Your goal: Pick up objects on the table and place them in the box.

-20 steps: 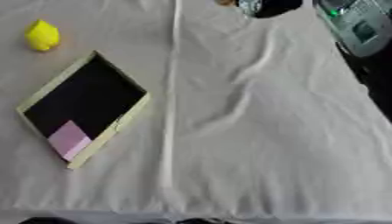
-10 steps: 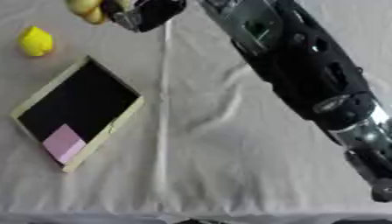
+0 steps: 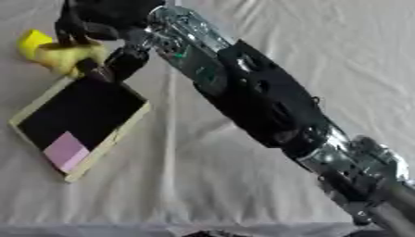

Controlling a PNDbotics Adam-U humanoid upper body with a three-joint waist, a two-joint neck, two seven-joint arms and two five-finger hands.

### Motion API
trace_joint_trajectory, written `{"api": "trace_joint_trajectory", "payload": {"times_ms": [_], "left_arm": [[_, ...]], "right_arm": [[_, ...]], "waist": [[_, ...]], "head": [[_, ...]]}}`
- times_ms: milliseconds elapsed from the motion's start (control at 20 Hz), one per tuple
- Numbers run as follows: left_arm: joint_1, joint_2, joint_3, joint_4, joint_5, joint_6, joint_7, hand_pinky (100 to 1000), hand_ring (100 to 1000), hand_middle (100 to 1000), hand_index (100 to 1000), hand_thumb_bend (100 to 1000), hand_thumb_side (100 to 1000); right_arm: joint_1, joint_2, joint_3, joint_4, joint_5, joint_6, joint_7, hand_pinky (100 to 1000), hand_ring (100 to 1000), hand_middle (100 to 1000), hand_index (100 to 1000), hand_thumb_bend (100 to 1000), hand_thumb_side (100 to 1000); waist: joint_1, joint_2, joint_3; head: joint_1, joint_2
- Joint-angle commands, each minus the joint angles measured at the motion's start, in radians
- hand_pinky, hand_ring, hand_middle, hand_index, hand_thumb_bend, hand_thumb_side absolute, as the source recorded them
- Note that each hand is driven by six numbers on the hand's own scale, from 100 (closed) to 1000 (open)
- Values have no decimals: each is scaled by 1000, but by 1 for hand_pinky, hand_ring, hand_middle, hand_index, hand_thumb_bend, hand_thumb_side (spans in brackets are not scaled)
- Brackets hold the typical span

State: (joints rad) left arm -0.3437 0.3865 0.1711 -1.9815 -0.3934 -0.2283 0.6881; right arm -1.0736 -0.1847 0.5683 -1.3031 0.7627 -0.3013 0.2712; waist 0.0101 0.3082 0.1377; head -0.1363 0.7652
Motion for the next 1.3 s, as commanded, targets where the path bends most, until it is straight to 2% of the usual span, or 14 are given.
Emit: {"api": "trace_joint_trajectory", "payload": {"times_ms": [50, 350, 450, 550, 600, 650, 750, 850, 1000, 1050, 1300], "left_arm": [[-8, 26, 10, -18, -2, -2, 3, 796, 753, 701, 874, 267, 344], [-3, 16, 13, -18, 6, 1, 2, 794, 751, 700, 874, 258, 353], [-3, 13, 12, -18, 9, 2, 0, 794, 751, 700, 874, 256, 356], [-2, 9, 11, -18, 12, 3, -1, 794, 751, 700, 874, 253, 359], [-2, 7, 11, -18, 14, 3, -2, 794, 751, 700, 874, 252, 359], [-3, 6, 10, -18, 15, 3, -4, 794, 751, 700, 874, 253, 360], [-3, 3, 9, -18, 18, 3, -6, 794, 750, 700, 874, 251, 361], [-4, 2, 7, -18, 20, 3, -9, 794, 750, 700, 874, 252, 361], [-5, 1, 6, -18, 22, 1, -12, 794, 750, 700, 874, 252, 361], [-5, 0, 5, -18, 23, 1, -13, 794, 750, 700, 874, 252, 362], [-6, -1, 4, -18, 25, 0, -15, 794, 750, 700, 874, 253, 361]], "right_arm": [[-3, 22, -4, 45, 55, -29, -13, 808, 665, 433, 509, 100, 100], [33, 25, 2, 126, 125, -76, -33, 809, 671, 445, 518, 100, 100], [41, 29, 5, 138, 126, -92, -30, 815, 692, 476, 546, 100, 100], [46, 32, 6, 146, 117, -106, -21, 831, 760, 593, 656, 100, 100], [46, 32, 7, 147, 115, -111, -14, 844, 803, 684, 733, 100, 100], [45, 30, 10, 145, 118, -119, -4, 878, 866, 791, 850, 146, 100], [43, 27, 7, 134, 131, -137, 16, 933, 943, 868, 933, 145, 100], [40, 24, 0, 119, 144, -149, 30, 951, 968, 886, 954, 186, 174], [39, 20, -5, 99, 156, -158, 32, 951, 968, 888, 954, 178, 232], [38, 18, -5, 92, 157, -160, 29, 951, 971, 891, 955, 198, 212], [32, 6, -19, 47, 134, -142, 17, 939, 952, 878, 941, 158, 143]], "waist": [[3, -16, 4], [-1, -14, 4], [-1, -13, 3], [0, -12, 2], [0, -12, 2], [0, -12, 2], [1, -12, 1], [1, -12, 0], [2, -14, -1], [2, -14, -2], [4, -18, -5]], "head": [[-3, 5], [3, 5], [3, 5], [1, 5], [1, 5], [1, 5], [3, 5], [4, 5], [6, 5], [6, 5], [8, 5]]}}
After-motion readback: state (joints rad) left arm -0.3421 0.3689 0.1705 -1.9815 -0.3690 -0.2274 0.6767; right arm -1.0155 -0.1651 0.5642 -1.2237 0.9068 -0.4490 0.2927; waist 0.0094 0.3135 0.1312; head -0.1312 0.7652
